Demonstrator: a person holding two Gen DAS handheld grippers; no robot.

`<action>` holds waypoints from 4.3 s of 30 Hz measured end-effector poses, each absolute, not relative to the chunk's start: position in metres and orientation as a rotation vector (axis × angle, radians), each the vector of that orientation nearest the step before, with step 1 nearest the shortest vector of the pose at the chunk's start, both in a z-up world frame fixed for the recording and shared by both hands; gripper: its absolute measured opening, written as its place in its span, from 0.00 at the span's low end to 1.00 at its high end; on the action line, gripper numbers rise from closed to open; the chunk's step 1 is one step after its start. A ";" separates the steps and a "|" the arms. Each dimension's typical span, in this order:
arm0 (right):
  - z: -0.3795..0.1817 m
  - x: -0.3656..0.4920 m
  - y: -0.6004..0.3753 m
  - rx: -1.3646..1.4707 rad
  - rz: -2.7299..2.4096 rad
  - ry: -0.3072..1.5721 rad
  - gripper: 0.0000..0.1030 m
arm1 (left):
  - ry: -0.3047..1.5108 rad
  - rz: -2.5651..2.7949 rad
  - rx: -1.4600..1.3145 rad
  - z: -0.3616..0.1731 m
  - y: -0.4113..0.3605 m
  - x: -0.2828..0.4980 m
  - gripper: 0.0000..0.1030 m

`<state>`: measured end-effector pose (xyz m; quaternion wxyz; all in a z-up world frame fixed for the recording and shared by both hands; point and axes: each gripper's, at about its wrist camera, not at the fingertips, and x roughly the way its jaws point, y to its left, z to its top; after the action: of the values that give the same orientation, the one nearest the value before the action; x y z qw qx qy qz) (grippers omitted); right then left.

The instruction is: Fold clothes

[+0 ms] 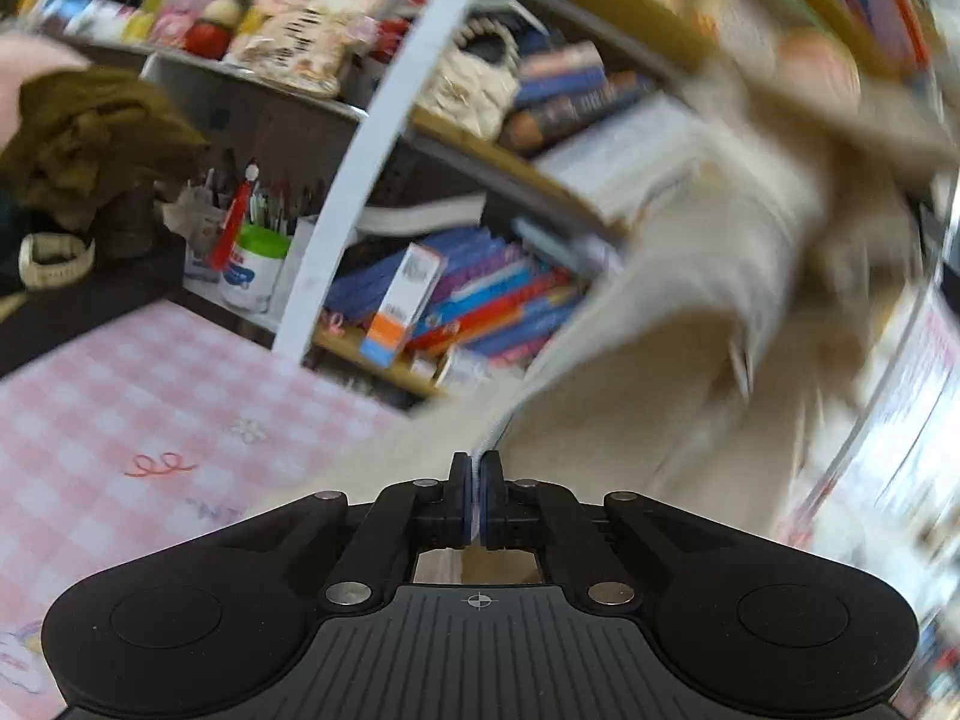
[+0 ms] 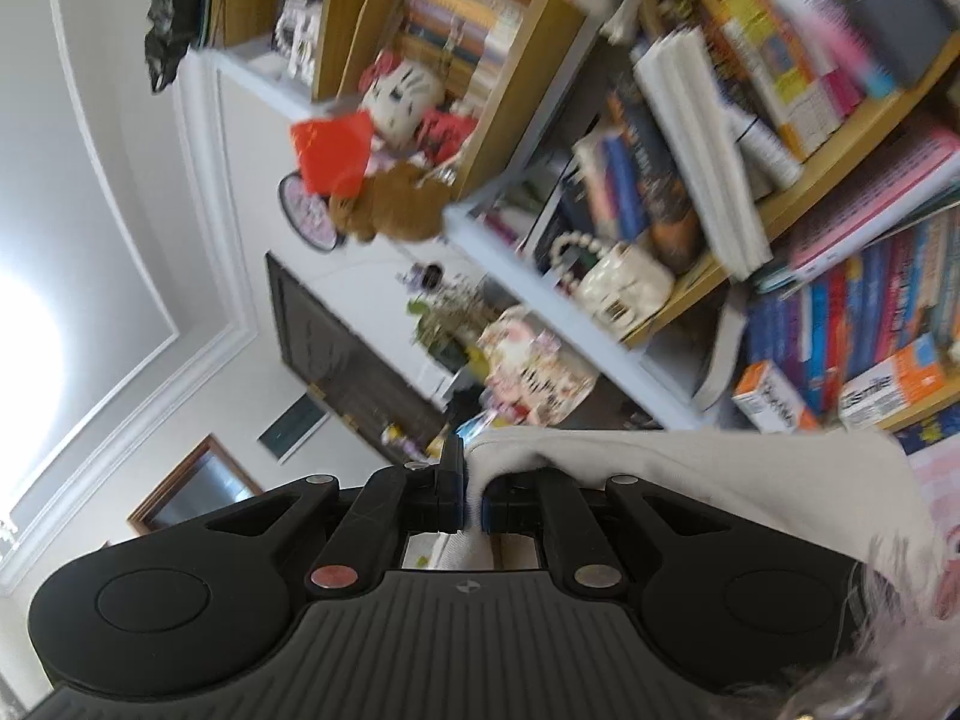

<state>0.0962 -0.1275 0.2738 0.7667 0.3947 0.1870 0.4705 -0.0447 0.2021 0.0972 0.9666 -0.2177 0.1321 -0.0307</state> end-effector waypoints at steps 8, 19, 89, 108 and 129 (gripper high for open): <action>0.279 0.048 -0.153 0.840 1.126 0.405 0.06 | -0.027 0.082 -0.517 0.168 0.260 -0.061 0.00; 0.317 -0.005 -0.165 0.891 1.510 0.215 0.06 | -0.517 -0.060 -0.424 0.328 0.235 -0.038 0.00; -0.002 0.284 -0.221 -0.336 0.182 0.933 0.05 | 0.753 -0.310 0.282 -0.020 0.124 0.194 0.66; -0.020 0.285 -0.227 -0.316 0.193 0.947 0.08 | 0.862 -0.547 0.418 -0.028 0.011 0.260 0.06; -0.020 0.291 -0.250 -0.228 0.239 0.905 0.06 | 0.906 -0.270 0.267 -0.028 0.128 0.255 0.42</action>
<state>0.2907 -0.2502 -0.0205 0.8862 -0.1097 0.4352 0.1152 0.2553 0.1277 -0.0283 0.8818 0.1281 0.4349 -0.1297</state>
